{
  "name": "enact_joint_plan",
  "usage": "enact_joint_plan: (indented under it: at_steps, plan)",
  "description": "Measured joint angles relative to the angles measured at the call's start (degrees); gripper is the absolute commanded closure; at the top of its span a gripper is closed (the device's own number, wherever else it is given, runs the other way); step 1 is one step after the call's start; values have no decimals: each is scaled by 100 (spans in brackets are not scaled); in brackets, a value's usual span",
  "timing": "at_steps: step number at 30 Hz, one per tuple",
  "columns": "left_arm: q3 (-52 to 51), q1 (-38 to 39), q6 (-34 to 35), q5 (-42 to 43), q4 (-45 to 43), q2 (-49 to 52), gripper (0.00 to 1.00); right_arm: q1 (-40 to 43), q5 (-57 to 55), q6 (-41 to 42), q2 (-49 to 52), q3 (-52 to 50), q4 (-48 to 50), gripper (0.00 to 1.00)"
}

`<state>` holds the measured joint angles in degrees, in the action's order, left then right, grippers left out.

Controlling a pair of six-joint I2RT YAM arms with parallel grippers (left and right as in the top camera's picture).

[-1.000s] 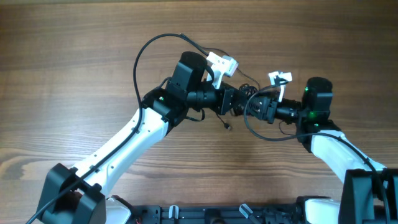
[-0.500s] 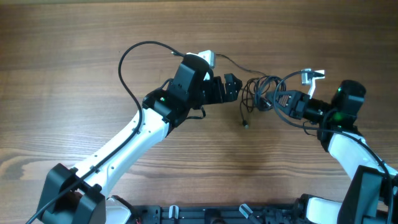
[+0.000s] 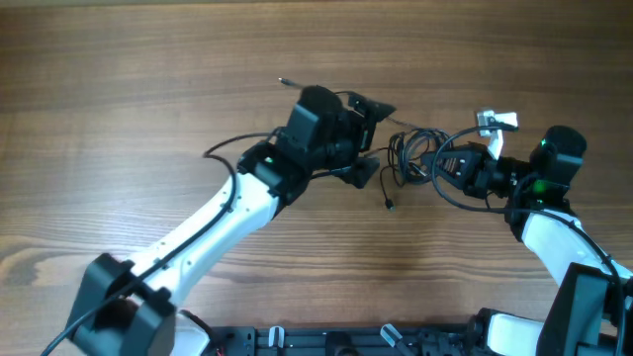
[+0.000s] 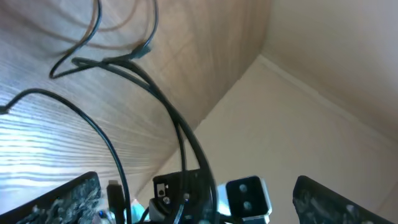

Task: Untangle cables
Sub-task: 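Lower the bundle onto the table and open the left gripper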

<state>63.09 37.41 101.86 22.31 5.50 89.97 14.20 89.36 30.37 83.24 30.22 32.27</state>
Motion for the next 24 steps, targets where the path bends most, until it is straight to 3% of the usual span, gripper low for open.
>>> enact_joint_plan:
  at_steps: [2, 3, 5, 6, 9, 14, 17, 21, 22, 24]
  plan:
    - [7, 87, 313, 13, -610, 315, 18, 0, 0, 103, 0, 0, -4, 96]
    - [7, 116, 393, 17, -938, 455, 31, 0, 0, 149, 0, -2, -2, 96]
    - [13, 168, 553, 22, -1547, 756, 65, 0, 0, 240, 0, -2, -2, 96]
    - [15, 199, 601, 26, -1810, 920, 96, 0, 0, 280, 0, -2, -4, 96]
    - [22, 269, 584, 7, -1770, 1123, 96, 0, 0, 304, 0, -2, -2, 96]
    - [96, -81, -1075, 28, -72, 1141, 96, 636, -514, 1784, 0, -28, 675, 96]
    - [94, -435, -1958, 476, 251, 1132, 96, 1167, -1510, 2682, 0, -31, 649, 96]
    - [96, -756, -2979, 807, 468, 890, 96, 1281, -2144, 2990, 2, -57, 111, 95]
    - [96, -863, -3204, 846, 509, 802, 96, 1285, -2297, 2986, 2, -63, -120, 94]
    - [96, -1154, -3783, 931, 758, 546, 96, 1298, -2643, 2876, 4, -72, -586, 82]
